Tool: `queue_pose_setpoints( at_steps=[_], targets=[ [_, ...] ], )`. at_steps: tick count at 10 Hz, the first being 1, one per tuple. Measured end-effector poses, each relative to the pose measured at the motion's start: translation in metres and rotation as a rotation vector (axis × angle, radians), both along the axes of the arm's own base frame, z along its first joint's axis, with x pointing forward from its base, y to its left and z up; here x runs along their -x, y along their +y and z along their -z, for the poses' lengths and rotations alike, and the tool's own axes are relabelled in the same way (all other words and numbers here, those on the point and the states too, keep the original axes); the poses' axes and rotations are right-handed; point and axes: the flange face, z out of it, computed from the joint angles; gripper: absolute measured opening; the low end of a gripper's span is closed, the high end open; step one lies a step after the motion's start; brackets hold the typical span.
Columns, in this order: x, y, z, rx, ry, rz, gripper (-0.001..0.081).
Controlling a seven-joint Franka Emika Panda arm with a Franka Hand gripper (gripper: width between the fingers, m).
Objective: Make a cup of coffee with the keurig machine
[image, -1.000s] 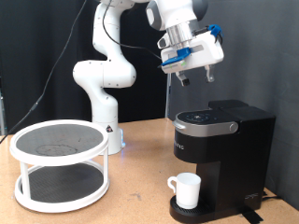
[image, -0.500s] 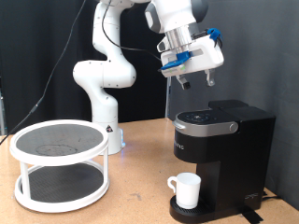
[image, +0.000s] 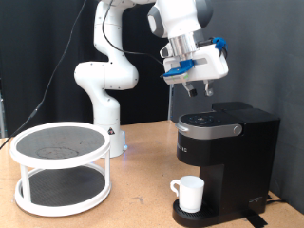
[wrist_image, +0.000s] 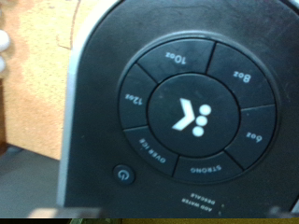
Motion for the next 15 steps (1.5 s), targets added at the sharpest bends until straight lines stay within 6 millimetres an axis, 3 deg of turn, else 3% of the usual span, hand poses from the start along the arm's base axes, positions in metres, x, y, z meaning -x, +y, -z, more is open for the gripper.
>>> queue_pose_setpoints(
  at_steps=[1, 2, 3, 4, 5, 15],
  targets=[
    [-0.004, 0.001, 0.003, 0.004, 0.028, -0.005, 0.0221],
    [-0.008, 0.002, 0.008, 0.011, 0.058, -0.012, 0.0221],
    [-0.011, 0.003, 0.013, 0.020, 0.093, -0.022, 0.0081],
    [-0.014, 0.003, 0.018, 0.029, 0.126, -0.036, 0.0081],
    [-0.016, 0.004, 0.023, 0.034, 0.158, -0.052, 0.0014],
    [-0.034, 0.007, 0.054, 0.072, 0.318, -0.085, 0.0000]
  ],
)
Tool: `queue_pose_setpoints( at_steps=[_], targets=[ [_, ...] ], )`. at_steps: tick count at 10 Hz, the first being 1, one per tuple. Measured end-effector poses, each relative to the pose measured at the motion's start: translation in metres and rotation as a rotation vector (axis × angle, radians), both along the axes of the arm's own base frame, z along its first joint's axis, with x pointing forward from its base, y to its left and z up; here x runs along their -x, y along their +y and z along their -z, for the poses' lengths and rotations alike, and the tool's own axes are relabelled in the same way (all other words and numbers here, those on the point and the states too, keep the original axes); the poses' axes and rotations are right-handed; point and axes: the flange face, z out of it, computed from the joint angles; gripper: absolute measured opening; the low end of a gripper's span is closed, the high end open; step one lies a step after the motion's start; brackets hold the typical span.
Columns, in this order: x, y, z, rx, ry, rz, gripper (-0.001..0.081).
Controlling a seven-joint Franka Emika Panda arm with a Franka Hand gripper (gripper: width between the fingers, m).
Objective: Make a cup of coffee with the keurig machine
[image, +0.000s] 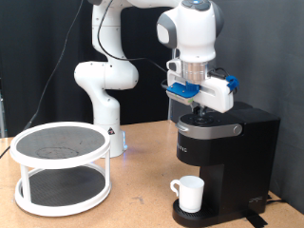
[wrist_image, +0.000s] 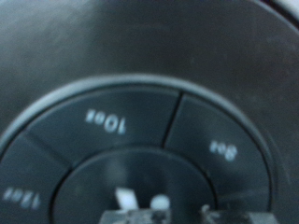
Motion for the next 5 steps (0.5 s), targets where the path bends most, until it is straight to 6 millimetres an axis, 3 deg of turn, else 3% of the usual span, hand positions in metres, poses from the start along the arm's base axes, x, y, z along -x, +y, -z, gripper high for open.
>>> queue_pose_setpoints(
  at_steps=[5],
  targets=[
    [-0.0047, 0.0074, 0.0007, 0.055, 0.015, 0.010, 0.0000]
  ],
)
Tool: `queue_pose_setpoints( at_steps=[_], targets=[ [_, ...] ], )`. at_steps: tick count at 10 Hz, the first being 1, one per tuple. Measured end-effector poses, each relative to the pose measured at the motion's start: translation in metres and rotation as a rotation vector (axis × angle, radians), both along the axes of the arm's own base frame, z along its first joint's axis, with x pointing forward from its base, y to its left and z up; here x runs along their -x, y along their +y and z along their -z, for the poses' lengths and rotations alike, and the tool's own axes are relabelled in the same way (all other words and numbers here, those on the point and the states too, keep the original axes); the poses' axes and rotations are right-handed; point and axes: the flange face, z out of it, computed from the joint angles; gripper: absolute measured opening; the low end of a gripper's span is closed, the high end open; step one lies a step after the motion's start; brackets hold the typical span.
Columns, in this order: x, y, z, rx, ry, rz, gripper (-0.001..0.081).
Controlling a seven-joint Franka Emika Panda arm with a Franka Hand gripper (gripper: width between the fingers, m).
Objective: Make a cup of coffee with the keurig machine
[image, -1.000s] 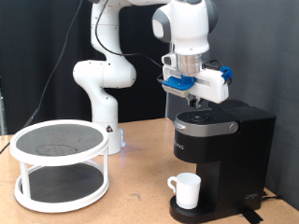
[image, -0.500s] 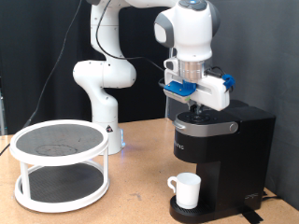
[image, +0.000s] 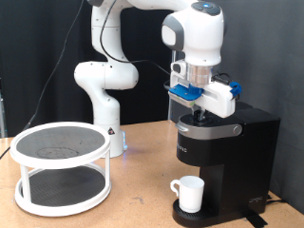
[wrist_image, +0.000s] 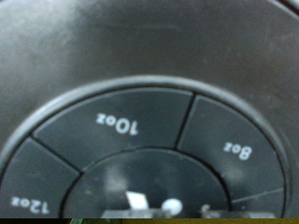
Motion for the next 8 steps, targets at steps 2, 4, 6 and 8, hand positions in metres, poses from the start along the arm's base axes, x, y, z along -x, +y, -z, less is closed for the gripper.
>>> queue_pose_setpoints(
  at_steps=[2, 4, 6, 8],
  targets=[
    [0.000, 0.001, 0.000, 0.000, -0.001, -0.004, 0.0000],
    [0.000, 0.003, -0.001, -0.043, -0.029, -0.041, 0.0000],
    [0.004, 0.002, -0.007, -0.117, -0.093, -0.063, 0.0000],
    [0.010, -0.006, -0.024, -0.167, -0.150, -0.061, 0.0000]
  ],
)
